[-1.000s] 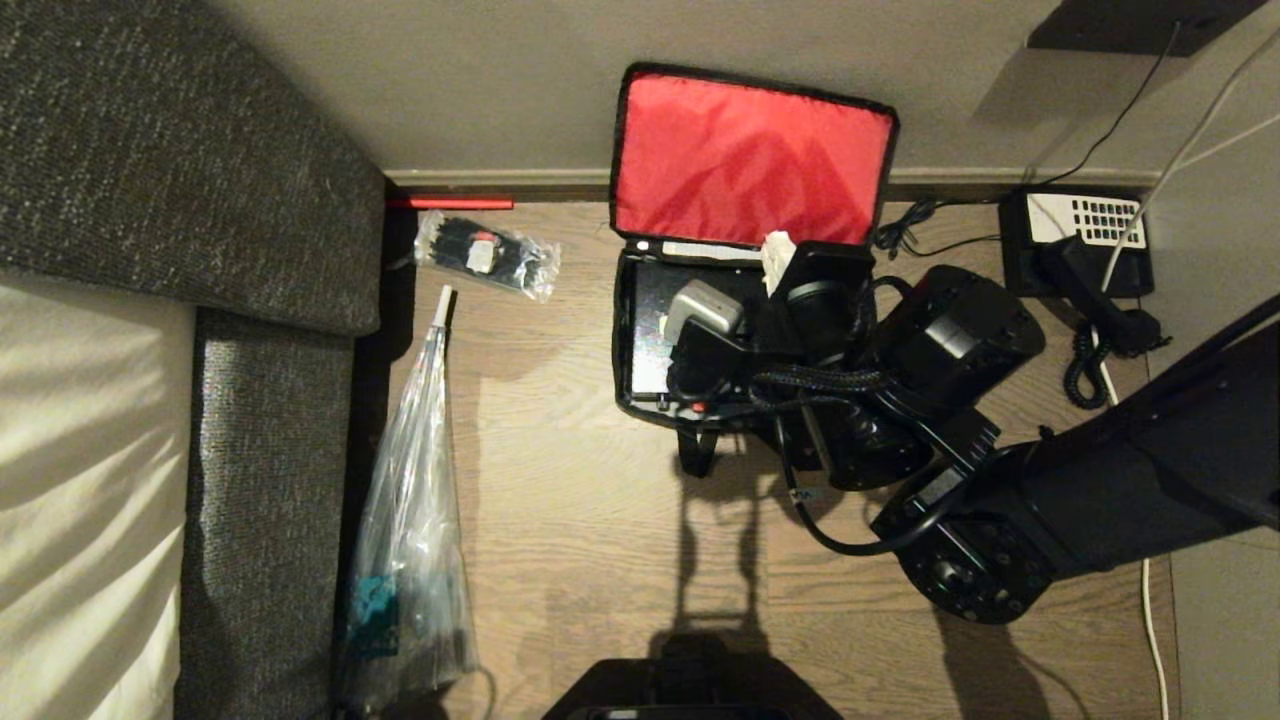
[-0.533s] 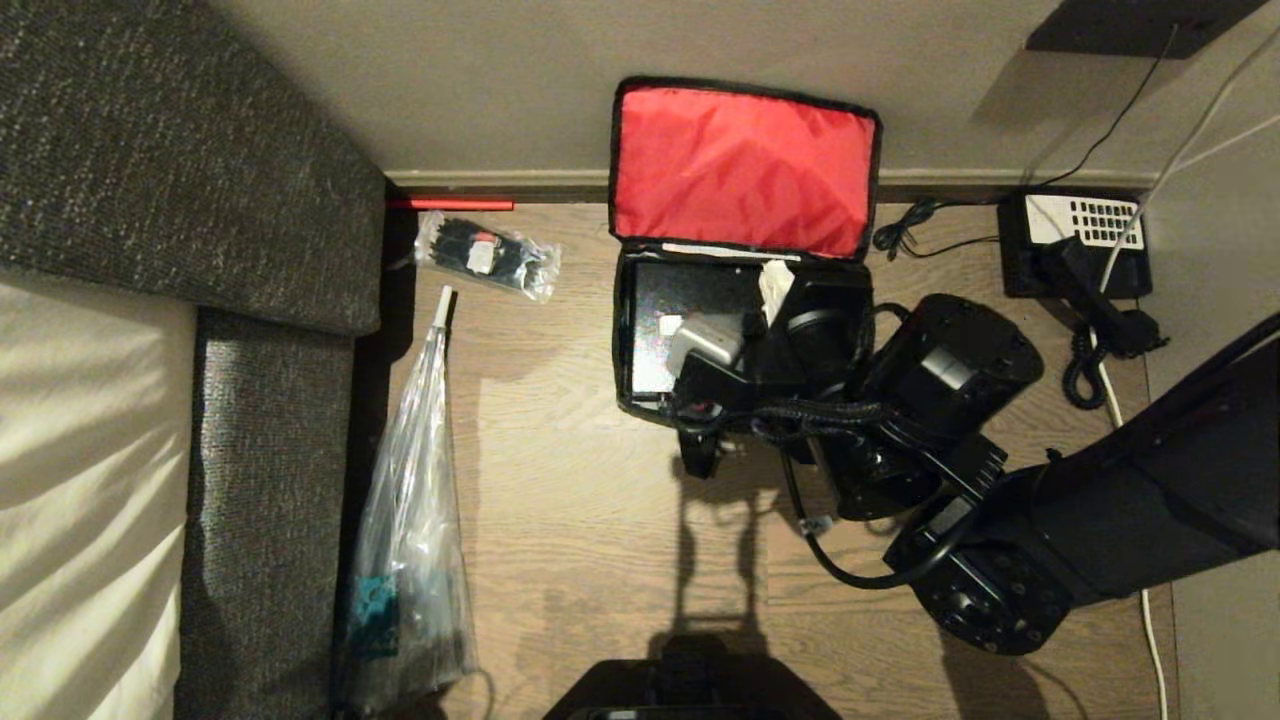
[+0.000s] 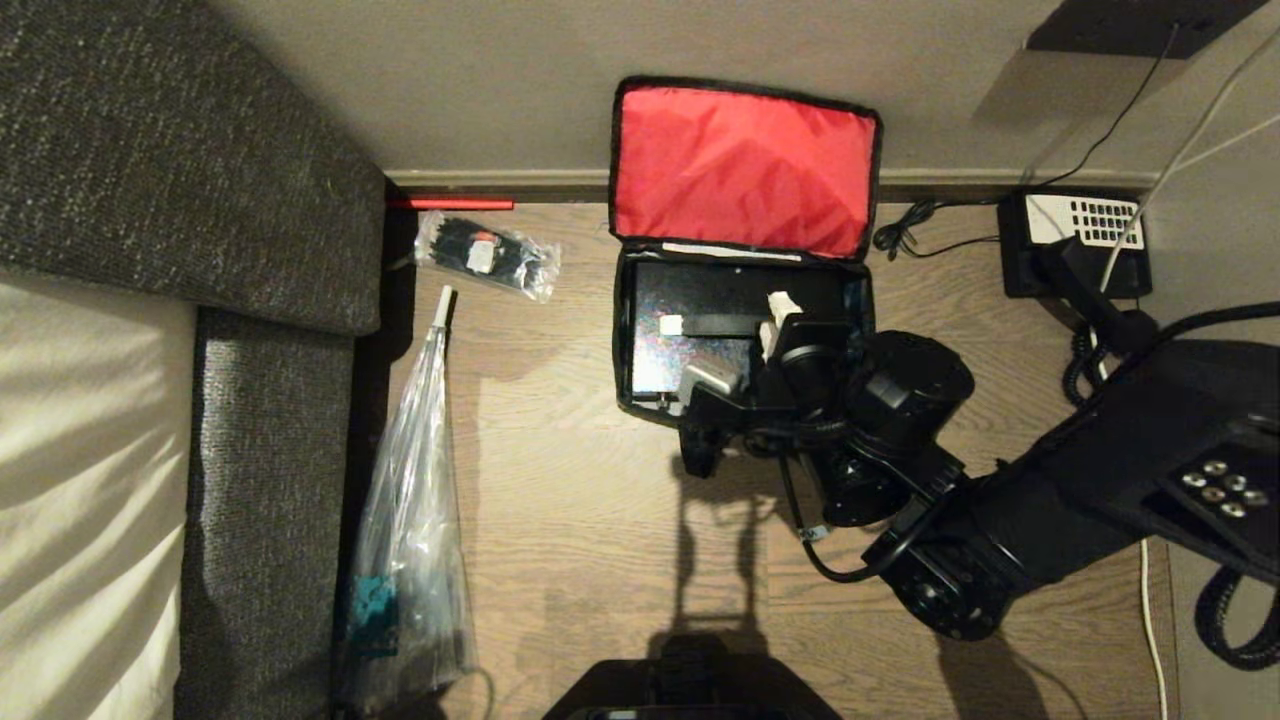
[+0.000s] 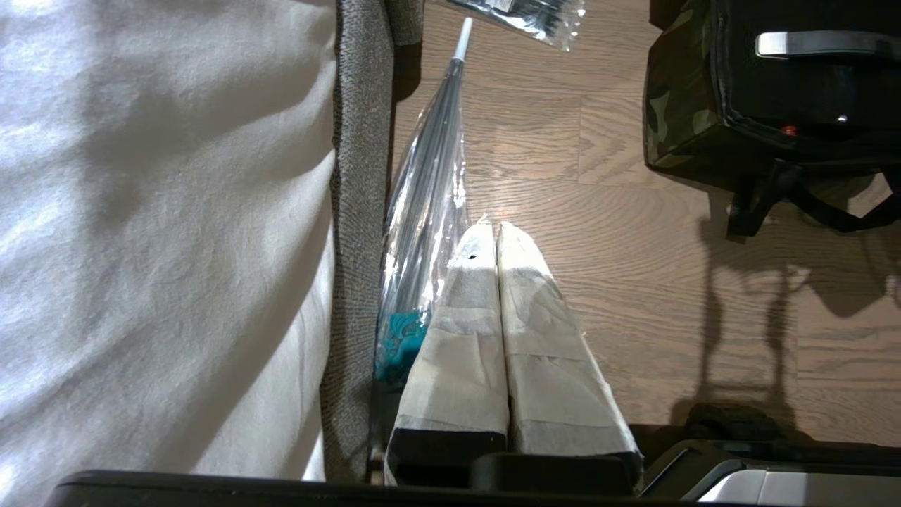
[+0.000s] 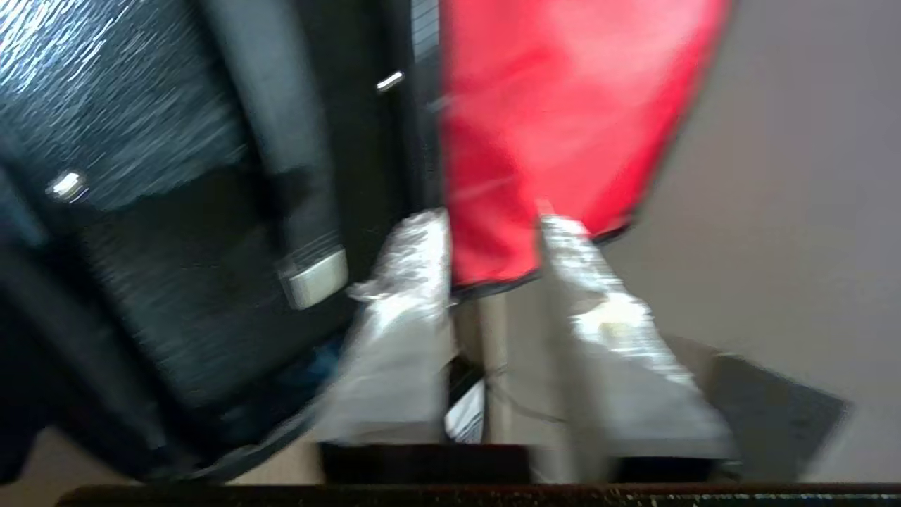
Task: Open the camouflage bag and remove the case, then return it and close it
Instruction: Lift the black box
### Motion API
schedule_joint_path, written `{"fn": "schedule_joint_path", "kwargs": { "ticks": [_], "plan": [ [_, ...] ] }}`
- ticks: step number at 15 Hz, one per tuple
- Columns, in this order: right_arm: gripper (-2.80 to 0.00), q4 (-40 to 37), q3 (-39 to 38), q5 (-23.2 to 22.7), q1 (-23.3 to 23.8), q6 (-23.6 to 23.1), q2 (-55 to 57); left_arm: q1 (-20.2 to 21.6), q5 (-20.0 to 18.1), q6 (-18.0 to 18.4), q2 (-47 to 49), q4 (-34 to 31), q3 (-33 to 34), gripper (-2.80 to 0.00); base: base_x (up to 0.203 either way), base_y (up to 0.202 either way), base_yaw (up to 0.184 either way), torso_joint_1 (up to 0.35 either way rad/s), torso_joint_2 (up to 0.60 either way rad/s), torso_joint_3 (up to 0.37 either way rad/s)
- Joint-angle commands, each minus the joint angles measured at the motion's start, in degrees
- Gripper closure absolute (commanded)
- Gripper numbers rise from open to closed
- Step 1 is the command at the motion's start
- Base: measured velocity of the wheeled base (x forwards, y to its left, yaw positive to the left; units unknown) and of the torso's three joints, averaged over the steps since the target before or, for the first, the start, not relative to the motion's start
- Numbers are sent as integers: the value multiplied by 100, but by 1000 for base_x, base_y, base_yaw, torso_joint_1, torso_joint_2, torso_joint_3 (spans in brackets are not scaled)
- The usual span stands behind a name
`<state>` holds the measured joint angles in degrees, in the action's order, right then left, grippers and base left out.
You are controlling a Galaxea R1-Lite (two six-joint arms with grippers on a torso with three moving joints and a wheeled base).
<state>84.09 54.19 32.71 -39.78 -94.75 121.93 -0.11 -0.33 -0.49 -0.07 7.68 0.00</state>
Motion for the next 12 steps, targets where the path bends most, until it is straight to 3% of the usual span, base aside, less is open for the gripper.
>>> {"fn": "schedule_joint_path", "kwargs": {
  "ticks": [1,7,9,12],
  "plan": [
    [-280,54,102,37,12,-64,330,2,6,-4,7,14,229,0,0,0,0,0,0,0],
    [-280,171,481,98,26,-81,815,2,7,-4,7,13,229,0,0,0,0,0,0,0],
    [-280,249,423,75,144,-393,845,2,-1,-4,7,14,229,0,0,0,0,0,0,0],
    [-280,261,587,101,180,-480,1045,2,5,-4,7,14,229,0,0,0,0,0,0,0]
  ]
}}
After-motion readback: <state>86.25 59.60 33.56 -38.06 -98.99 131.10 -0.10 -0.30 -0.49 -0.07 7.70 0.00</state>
